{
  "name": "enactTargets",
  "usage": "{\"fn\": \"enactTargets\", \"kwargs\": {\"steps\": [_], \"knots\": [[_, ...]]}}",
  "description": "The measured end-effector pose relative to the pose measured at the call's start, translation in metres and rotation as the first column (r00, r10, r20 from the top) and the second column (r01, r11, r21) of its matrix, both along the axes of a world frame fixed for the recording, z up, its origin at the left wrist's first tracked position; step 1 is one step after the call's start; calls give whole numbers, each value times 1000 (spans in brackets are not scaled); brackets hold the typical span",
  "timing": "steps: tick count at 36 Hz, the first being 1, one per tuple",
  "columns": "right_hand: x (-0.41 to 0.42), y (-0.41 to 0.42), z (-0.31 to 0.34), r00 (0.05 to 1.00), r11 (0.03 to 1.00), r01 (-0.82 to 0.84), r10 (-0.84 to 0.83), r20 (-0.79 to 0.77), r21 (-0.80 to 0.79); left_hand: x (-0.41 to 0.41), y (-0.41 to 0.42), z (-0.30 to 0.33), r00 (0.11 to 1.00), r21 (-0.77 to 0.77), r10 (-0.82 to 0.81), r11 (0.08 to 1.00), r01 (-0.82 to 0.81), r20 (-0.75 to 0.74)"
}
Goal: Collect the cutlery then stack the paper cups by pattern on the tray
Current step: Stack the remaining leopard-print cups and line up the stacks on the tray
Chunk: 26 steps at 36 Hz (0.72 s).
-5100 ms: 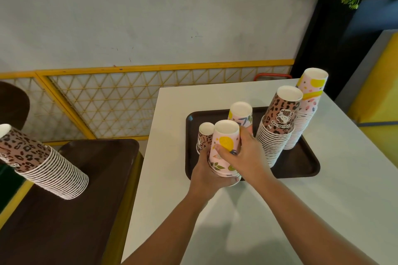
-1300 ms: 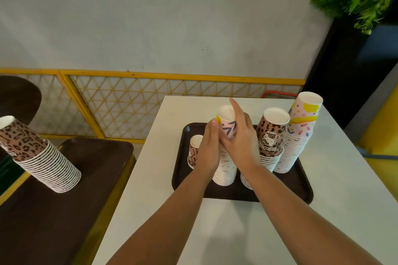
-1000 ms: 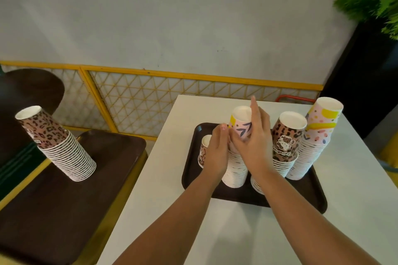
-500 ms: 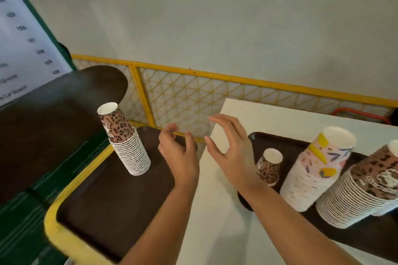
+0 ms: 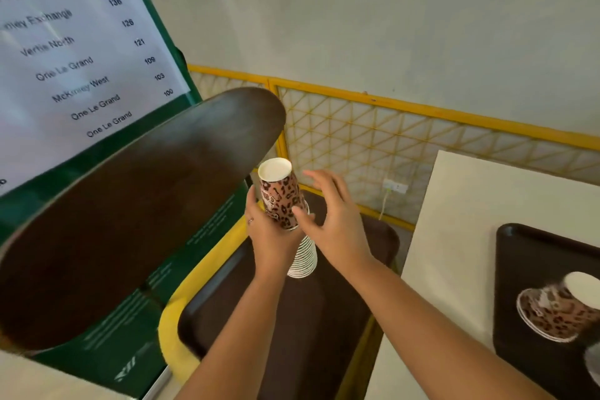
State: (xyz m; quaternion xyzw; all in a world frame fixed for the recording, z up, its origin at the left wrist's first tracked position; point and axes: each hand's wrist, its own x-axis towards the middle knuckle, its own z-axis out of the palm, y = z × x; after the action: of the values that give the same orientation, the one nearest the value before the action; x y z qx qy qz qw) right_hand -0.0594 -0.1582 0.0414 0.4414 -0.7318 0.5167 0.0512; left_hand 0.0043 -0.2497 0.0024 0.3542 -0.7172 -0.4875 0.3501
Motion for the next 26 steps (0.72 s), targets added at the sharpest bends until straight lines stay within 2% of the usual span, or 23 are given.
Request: {"fn": "enactTargets", "kwargs": {"steps": [4, 8, 13, 20, 26], "knots": [[2, -26, -2, 995, 999, -3, -1, 103, 40, 0, -12, -10, 989, -5, -128, 992, 128, -75], [3, -40, -7, 984, 997, 16, -30, 176, 79, 3, -15, -19, 972, -57, -221, 975, 217, -82], [-4, -38, -15, 974, 993, 85, -100, 205, 81, 11, -20, -38, 965, -49, -262, 964, 262, 8], [-13, -23, -21, 954, 983, 175, -182, 238, 51, 11, -17, -79, 950, 205, -276, 948, 244, 147], [-12, -14, -23, 936, 976, 211, -215, 278, 47, 4, -15, -102, 949, 245, -273, 942, 230, 158]]}}
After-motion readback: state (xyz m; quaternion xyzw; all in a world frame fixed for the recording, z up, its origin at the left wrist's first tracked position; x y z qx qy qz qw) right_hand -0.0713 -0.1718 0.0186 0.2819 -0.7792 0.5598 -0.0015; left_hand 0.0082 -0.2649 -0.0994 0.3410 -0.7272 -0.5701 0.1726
